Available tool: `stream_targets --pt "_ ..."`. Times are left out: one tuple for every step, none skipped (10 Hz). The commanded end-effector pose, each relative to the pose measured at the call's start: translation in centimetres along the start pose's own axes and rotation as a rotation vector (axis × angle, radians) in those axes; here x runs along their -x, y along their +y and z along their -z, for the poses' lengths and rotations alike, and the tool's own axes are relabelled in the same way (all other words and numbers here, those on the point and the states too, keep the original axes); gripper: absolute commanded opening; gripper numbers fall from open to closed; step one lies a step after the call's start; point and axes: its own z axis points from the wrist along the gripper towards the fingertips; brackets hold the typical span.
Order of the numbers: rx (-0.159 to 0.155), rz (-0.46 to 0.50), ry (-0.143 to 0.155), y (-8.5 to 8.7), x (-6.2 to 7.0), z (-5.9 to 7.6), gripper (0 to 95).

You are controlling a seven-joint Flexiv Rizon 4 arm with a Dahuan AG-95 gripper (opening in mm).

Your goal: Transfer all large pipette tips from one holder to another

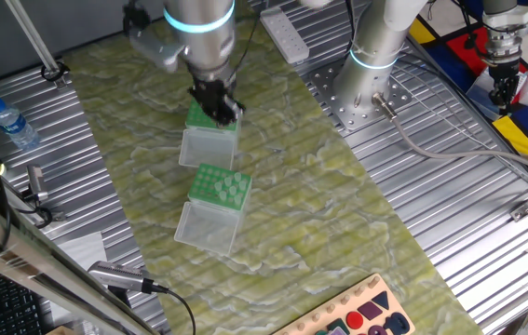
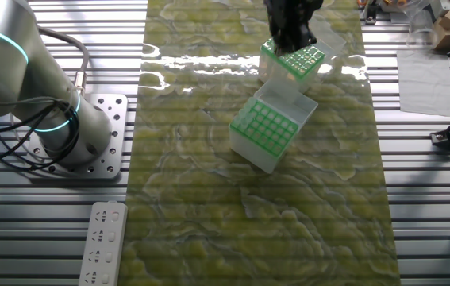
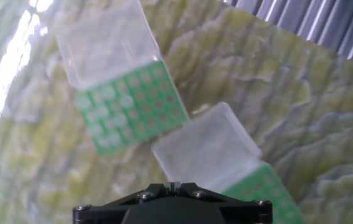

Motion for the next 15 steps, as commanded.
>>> stream_targets --pt "0.011 -0.057 0.015 1.7 1.0 -0.4 0.0" --pt "0.016 -0.030 0.026 1.7 1.0 -0.4 0.0" --pt "0.018 -0.011 0.035 1.7 1.0 -0.4 0.0" --pt "0.021 0.014 0.045 1.7 1.0 -0.4 0.0" --pt "0.039 0.042 0.060 1.7 1.0 -0.4 0.0" --pt "0.051 0.030 0.077 1.7 1.0 -0.4 0.0" --pt "0.054 0.011 0.092 1.7 1.0 -0.4 0.0" --pt "0.062 -0.008 0.090 1.7 1.0 -0.4 0.0" --pt "0.071 -0.023 0.082 1.7 1.0 -0.4 0.0" --pt "0.074 -0.039 0.080 1.7 1.0 -0.4 0.0" --pt "0.074 -0.039 0.080 1.7 1.0 -0.4 0.0" --pt "0.074 -0.039 0.080 1.7 1.0 -0.4 0.0" --pt "0.074 -0.039 0.080 1.7 1.0 -0.4 0.0" --pt "0.074 -0.039 0.080 1.7 1.0 -0.4 0.0" --pt "0.070 -0.071 0.059 2.1 2.0 -0.9 0.0"
